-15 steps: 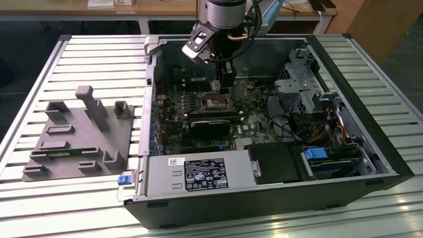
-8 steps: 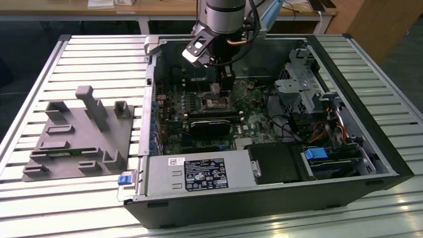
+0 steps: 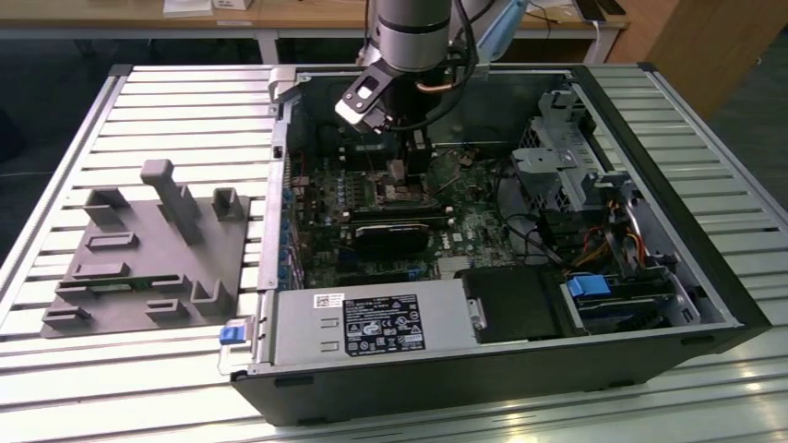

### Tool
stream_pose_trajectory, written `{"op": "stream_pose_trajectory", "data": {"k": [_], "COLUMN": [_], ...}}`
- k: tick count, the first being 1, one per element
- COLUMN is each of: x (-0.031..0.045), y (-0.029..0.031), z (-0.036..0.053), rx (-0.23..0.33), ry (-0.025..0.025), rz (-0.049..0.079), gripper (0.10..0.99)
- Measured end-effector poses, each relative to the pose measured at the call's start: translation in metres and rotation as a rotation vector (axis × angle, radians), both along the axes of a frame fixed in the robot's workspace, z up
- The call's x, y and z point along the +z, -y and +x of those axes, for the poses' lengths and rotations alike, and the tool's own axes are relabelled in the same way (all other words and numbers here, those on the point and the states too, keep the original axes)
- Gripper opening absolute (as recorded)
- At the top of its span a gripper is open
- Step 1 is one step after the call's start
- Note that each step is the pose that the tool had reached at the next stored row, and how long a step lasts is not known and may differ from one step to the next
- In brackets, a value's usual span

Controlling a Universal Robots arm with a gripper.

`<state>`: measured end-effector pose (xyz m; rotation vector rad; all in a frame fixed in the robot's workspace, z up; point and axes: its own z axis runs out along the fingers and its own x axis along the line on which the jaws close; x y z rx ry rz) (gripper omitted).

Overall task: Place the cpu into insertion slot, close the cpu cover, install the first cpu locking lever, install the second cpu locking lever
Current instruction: 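Place the cpu into insertion slot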

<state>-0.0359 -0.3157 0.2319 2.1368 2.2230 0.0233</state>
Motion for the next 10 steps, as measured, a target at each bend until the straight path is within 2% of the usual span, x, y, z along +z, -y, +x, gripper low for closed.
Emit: {"op": "stream_pose_trajectory", "data": {"k": [10], "x": [-0.0175], "y": [-0.0023], "z": [-0.0018], "rx": [-0.020], "ry": [0.0000], "rz": [0.000], "gripper": [0.541]}}
